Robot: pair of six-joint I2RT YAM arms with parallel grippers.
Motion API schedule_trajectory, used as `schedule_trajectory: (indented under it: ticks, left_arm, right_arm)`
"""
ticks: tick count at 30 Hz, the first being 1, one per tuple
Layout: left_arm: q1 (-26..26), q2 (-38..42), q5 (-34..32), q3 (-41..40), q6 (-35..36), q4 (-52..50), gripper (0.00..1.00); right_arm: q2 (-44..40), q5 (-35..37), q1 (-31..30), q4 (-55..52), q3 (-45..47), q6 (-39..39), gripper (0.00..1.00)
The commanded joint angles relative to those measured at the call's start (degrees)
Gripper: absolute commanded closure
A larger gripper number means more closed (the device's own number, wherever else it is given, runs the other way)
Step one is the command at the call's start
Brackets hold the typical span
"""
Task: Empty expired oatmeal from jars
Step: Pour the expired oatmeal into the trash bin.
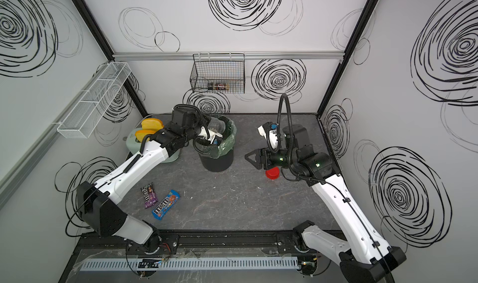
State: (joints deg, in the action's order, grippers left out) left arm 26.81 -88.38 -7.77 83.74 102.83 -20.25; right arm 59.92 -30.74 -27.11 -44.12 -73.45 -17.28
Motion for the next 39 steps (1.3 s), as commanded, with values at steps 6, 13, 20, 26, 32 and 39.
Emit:
schedule_trajectory:
  ticks: [6, 13, 20, 26, 32, 39]
  left_arm:
    - [-0.2, 0.1, -0.8, 0.2, 11.0, 4.6, 1.0]
    - [0.0, -0.5, -1.1, 3.6, 11.1, 3.4, 1.0]
    - [0.0, 0.0, -3.8, 1.1, 14.6, 3.3, 1.0]
    - [0.6, -0.9, -6.1, 4.8, 17.5, 2.1, 1.0]
    - [-0.3, 1.3, -2.8, 4.5, 6.1, 9.3, 1.0]
    - [1.8, 0.5, -4.3, 3.4, 10.2, -0.4, 1.0]
  right_arm:
    - [0.0, 0.1, 0.2, 0.1, -1.5, 1.0, 0.33]
    - [0.2, -0.1, 0.2, 0.4, -0.9, 1.1, 0.33]
    - [0.4, -0.2, 0.2, 0.7, -0.9, 1.0, 0.33]
    - [0.3, -0.1, 0.3, 0.9, -0.4, 1.0, 0.33]
    - [0.0, 0.1, 0.3, 0.3, -0.5, 1.2, 0.33]
    - [0.2, -0.2, 0.2, 0.4, -0.9, 1.0, 0.33]
